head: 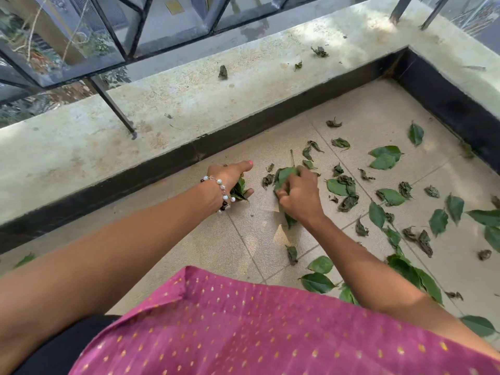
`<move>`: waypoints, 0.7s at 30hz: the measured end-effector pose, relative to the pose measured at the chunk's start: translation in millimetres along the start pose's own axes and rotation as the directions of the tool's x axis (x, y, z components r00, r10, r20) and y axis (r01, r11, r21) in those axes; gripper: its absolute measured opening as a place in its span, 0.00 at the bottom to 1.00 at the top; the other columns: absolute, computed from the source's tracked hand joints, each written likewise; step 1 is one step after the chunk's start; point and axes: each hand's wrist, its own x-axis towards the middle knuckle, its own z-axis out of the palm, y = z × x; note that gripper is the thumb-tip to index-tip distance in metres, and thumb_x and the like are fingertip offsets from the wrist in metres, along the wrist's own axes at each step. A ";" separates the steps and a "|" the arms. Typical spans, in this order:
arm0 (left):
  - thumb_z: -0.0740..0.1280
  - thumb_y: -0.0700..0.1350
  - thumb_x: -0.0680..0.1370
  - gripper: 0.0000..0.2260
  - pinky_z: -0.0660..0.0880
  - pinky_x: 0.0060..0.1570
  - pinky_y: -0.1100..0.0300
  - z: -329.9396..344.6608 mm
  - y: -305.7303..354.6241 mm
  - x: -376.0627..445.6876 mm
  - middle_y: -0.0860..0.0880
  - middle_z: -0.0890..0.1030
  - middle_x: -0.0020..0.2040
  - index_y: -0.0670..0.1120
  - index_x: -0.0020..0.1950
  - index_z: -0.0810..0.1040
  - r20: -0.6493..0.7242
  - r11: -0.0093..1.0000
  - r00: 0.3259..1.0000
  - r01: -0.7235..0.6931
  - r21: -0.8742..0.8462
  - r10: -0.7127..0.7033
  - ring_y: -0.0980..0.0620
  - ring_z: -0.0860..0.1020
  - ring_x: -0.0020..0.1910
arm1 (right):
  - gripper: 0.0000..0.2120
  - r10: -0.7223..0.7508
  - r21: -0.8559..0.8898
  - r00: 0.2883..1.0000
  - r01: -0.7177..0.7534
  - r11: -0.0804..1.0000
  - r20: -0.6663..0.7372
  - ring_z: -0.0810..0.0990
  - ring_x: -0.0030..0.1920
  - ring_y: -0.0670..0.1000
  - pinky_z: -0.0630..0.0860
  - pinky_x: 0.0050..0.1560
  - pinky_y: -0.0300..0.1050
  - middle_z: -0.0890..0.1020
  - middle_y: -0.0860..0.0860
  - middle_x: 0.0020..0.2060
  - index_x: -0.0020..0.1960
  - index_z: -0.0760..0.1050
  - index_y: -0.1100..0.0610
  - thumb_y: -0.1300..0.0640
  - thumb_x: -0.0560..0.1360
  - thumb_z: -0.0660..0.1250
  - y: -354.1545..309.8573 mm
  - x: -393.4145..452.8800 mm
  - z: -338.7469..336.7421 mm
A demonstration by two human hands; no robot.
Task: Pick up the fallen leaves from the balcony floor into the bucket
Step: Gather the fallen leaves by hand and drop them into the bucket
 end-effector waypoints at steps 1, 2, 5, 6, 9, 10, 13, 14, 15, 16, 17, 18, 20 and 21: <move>0.78 0.45 0.70 0.24 0.82 0.33 0.52 -0.9 -0.5 0.9 0.43 0.75 0.42 0.38 0.59 0.73 -0.012 1.000 1.000 -0.004 0.007 0.005 0.47 0.79 0.33 | 0.09 -0.055 0.003 0.998 0.055 0.998 -0.025 0.70 0.57 0.48 0.71 0.59 0.37 0.68 0.55 0.62 0.56 0.75 0.60 0.60 0.77 0.64 -0.8 -2.2 5.5; 0.78 0.47 0.69 0.24 0.82 0.35 0.51 -2.1 -0.4 0.8 0.43 0.76 0.41 0.37 0.57 0.73 -0.029 1.000 0.999 -0.024 0.009 0.024 0.48 0.79 0.31 | 0.09 -0.098 0.023 0.994 0.099 0.995 -0.047 0.71 0.51 0.46 0.74 0.55 0.35 0.70 0.53 0.58 0.58 0.74 0.61 0.61 0.78 0.63 -0.2 -3.1 10.4; 0.81 0.61 0.54 0.41 0.81 0.47 0.46 -3.9 -3.3 11.0 0.42 0.82 0.47 0.38 0.57 0.75 -0.103 0.995 0.992 -0.063 0.072 0.070 0.44 0.84 0.40 | 0.02 -0.176 -0.054 0.983 0.173 0.983 -0.044 0.68 0.43 0.42 0.67 0.48 0.28 0.76 0.54 0.49 0.46 0.75 0.60 0.65 0.76 0.65 -1.5 -2.7 13.3; 0.79 0.64 0.51 0.42 0.81 0.49 0.47 -4.7 -5.9 18.1 0.42 0.83 0.48 0.39 0.56 0.77 -0.118 0.991 0.990 -0.067 0.112 0.081 0.43 0.84 0.44 | 0.03 -0.150 -0.035 0.987 0.148 0.988 -0.051 0.71 0.43 0.44 0.70 0.47 0.31 0.79 0.54 0.47 0.43 0.77 0.61 0.66 0.75 0.66 -2.6 -1.7 11.2; 0.78 0.54 0.68 0.21 0.81 0.51 0.46 -2.7 -3.6 9.2 0.45 0.83 0.38 0.38 0.48 0.79 -0.079 0.992 0.991 -0.103 0.072 0.109 0.46 0.82 0.37 | 0.02 0.116 0.302 0.988 -0.080 0.950 -0.102 0.80 0.37 0.45 0.77 0.37 0.32 0.82 0.53 0.40 0.42 0.80 0.62 0.67 0.72 0.71 -12.4 3.4 -5.1; 0.77 0.49 0.71 0.18 0.81 0.50 0.44 -1.7 -3.0 7.6 0.45 0.83 0.35 0.36 0.50 0.78 -0.061 0.993 0.992 -0.106 0.047 0.109 0.47 0.81 0.33 | 0.03 0.211 0.469 0.975 -0.155 0.870 -0.071 0.82 0.37 0.46 0.79 0.39 0.34 0.83 0.53 0.40 0.42 0.80 0.61 0.67 0.71 0.73 -17.9 5.5 -13.3; 0.75 0.50 0.71 0.27 0.81 0.49 0.43 2.7 -2.1 9.4 0.43 0.85 0.36 0.36 0.63 0.74 0.005 0.996 0.996 -0.085 0.032 0.084 0.46 0.84 0.36 | 0.13 0.276 0.805 0.961 -0.186 0.563 0.028 0.85 0.42 0.59 0.82 0.38 0.51 0.83 0.57 0.43 0.43 0.75 0.58 0.69 0.66 0.76 -36.0 10.4 -29.3; 0.75 0.51 0.70 0.29 0.81 0.49 0.41 5.2 -1.4 8.6 0.42 0.85 0.40 0.37 0.64 0.73 0.026 0.997 0.997 -0.068 0.022 0.068 0.43 0.85 0.39 | 0.17 0.254 0.833 0.967 -0.158 0.531 0.021 0.85 0.40 0.60 0.80 0.33 0.49 0.83 0.59 0.43 0.45 0.72 0.57 0.69 0.66 0.77 -43.0 9.8 -30.7; 0.74 0.52 0.68 0.30 0.80 0.48 0.39 7.5 -1.5 11.5 0.39 0.85 0.43 0.38 0.64 0.74 0.044 0.999 0.998 -0.045 -0.007 0.045 0.40 0.85 0.41 | 0.19 0.226 0.823 0.974 -0.125 0.554 -0.004 0.85 0.38 0.58 0.79 0.29 0.45 0.84 0.59 0.42 0.47 0.70 0.56 0.69 0.66 0.76 -50.2 7.8 -30.3; 0.73 0.53 0.68 0.29 0.79 0.48 0.37 9.8 -1.0 11.8 0.38 0.84 0.46 0.38 0.64 0.74 0.063 0.999 0.998 -0.025 -0.048 0.028 0.38 0.84 0.43 | 0.20 0.194 0.778 0.980 -0.086 0.623 -0.047 0.85 0.37 0.55 0.79 0.29 0.42 0.84 0.57 0.41 0.48 0.69 0.55 0.69 0.67 0.76 -56.1 4.0 -27.7; 0.71 0.55 0.69 0.29 0.79 0.48 0.36 12.8 0.5 8.8 0.37 0.84 0.49 0.38 0.63 0.75 0.075 0.996 0.997 0.006 -0.092 0.001 0.38 0.84 0.45 | 0.19 0.153 0.708 0.984 -0.042 0.705 -0.094 0.84 0.37 0.51 0.80 0.31 0.40 0.83 0.54 0.41 0.48 0.70 0.53 0.69 0.68 0.75 -60.1 0.2 -23.6; 0.70 0.58 0.71 0.28 0.79 0.48 0.38 15.7 1.8 5.7 0.38 0.84 0.50 0.39 0.61 0.77 0.087 0.990 0.996 0.037 -0.134 -0.026 0.39 0.84 0.46 | 0.17 0.096 0.624 0.985 0.012 0.781 -0.140 0.84 0.39 0.48 0.82 0.36 0.40 0.82 0.52 0.42 0.48 0.71 0.53 0.69 0.69 0.74 -62.9 -3.4 -18.4; 0.64 0.66 0.74 0.27 0.80 0.43 0.49 18.4 2.9 -1.4 0.42 0.84 0.45 0.41 0.50 0.81 0.141 0.977 0.987 0.099 -0.191 -0.072 0.44 0.83 0.42 | 0.12 -0.062 0.439 0.977 0.148 0.886 -0.203 0.82 0.43 0.48 0.82 0.46 0.44 0.82 0.51 0.43 0.49 0.76 0.57 0.71 0.71 0.68 -64.5 -10.3 -5.4; 0.64 0.69 0.72 0.28 0.79 0.39 0.53 17.5 1.8 0.7 0.44 0.83 0.40 0.42 0.43 0.80 0.171 0.968 0.982 0.122 -0.217 -0.085 0.45 0.82 0.38 | 0.12 -0.140 0.348 0.965 0.213 0.913 -0.224 0.82 0.44 0.49 0.81 0.49 0.47 0.83 0.52 0.44 0.50 0.78 0.59 0.72 0.71 0.66 -65.2 -13.0 0.1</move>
